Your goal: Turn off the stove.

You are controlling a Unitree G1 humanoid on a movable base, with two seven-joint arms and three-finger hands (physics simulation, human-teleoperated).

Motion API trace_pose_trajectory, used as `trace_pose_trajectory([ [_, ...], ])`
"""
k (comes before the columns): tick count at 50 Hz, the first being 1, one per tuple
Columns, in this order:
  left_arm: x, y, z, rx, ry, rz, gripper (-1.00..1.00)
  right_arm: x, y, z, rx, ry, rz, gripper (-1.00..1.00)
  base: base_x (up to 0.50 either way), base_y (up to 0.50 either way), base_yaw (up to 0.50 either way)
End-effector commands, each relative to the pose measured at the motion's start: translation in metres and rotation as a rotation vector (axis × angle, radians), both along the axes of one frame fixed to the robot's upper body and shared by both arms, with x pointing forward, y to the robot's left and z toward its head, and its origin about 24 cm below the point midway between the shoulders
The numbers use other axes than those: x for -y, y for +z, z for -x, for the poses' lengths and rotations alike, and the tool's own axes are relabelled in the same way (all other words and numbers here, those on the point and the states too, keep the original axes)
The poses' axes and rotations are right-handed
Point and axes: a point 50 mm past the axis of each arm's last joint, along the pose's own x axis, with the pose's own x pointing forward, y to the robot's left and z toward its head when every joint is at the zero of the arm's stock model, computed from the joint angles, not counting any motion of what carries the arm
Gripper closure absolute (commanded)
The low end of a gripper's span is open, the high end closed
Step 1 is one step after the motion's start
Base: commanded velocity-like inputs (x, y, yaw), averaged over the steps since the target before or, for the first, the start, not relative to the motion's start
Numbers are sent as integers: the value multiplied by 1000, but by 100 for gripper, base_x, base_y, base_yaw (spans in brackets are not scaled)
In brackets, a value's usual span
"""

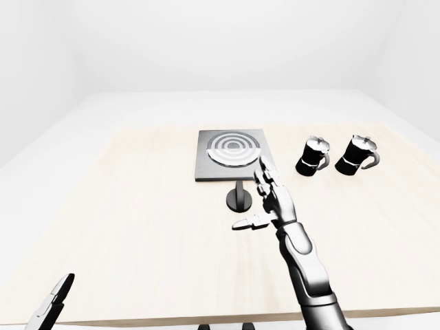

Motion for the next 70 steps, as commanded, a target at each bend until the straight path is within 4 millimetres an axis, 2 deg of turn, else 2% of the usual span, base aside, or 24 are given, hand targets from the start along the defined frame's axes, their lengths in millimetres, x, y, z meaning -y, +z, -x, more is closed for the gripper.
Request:
trace_pose_trajectory([
  [1, 2, 0, -2, -2, -13, -3, -100, 0, -19, -7, -87, -13, 2, -100, 0, 0, 0],
  [11, 1, -1, -2, 4, -17, 6, -100, -6, -32, -7, -143, 1, 3, -100, 0, 0, 0],
  [13, 1, 0, -1, 11, -19, 7, -100, -7, -43, -7, -188, 8, 12, -100, 0, 0, 0],
  [18, 1, 2, -1, 19, -19, 1, -100, -6, -55, -4, -240, 7, 15, -100, 0, 0, 0],
  [45, 2, 5, 1, 30, -19, -5, -100, 2, -84, -9, -298, -12, 0, -100, 0, 0, 0],
  [52, 2, 3, 1, 24, -20, -2, -100, -14, -86, -3, -301, 37, 13, -100, 0, 0, 0],
  [59, 2, -2, -2, 9, -23, 16, -100, -20, -88, -1, -307, 54, 15, -100, 0, 0, 0],
  [70, 1, 2, 0, 25, -20, 6, -100, -39, -85, 11, -306, 97, 44, -100, 0, 0, 0],
])
